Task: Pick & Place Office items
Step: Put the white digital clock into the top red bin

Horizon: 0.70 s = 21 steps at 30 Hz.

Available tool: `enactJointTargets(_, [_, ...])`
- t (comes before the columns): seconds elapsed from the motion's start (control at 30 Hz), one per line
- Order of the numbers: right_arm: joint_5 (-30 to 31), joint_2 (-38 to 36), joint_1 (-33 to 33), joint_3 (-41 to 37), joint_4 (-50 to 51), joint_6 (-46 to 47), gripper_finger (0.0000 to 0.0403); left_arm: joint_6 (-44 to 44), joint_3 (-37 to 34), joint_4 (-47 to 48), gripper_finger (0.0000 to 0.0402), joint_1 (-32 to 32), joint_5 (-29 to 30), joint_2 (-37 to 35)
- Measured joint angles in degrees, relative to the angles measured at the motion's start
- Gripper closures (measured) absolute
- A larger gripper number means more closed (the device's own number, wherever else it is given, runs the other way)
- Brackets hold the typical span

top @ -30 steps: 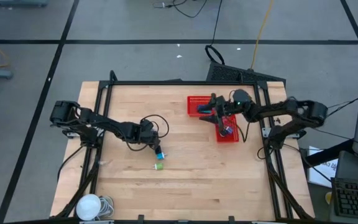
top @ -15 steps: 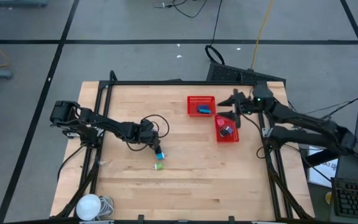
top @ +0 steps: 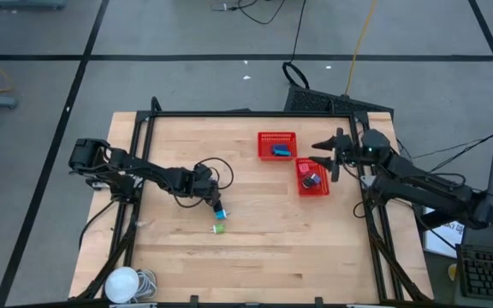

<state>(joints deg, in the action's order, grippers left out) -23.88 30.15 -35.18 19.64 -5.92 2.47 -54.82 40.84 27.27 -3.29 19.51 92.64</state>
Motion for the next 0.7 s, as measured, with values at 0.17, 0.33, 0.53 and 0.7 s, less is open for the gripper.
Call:
enactJointTargets(0.17, [-0.2, -0.9, 0.0, -5.4, -8.0, 3.4, 0.0189, 2.6, 0.0, 0.1, 0.0127, 0.0, -0.3, 0.0])
enactJointTargets(0.33, [-0.2, -0.9, 0.0, -10.3, -13.9, 4.4, 0.0189, 2.7, 0.0, 0.3, 0.019, -0.1, -0.6, 0.0])
enactJointTargets(0.53, [-0.2, -0.9, 0.0, -12.3, -16.0, 4.4, 0.0189, 0.6, 0.0, 0.1, 0.0248, 0.0, -1.1, 0.0])
enactJointTargets(0.7, [-0.2, -0.9, 0.0, -12.3, -16.5, 4.4, 0.0189, 6.3, 0.0, 0.7, 0.0248, 0.0, -0.4, -1.5])
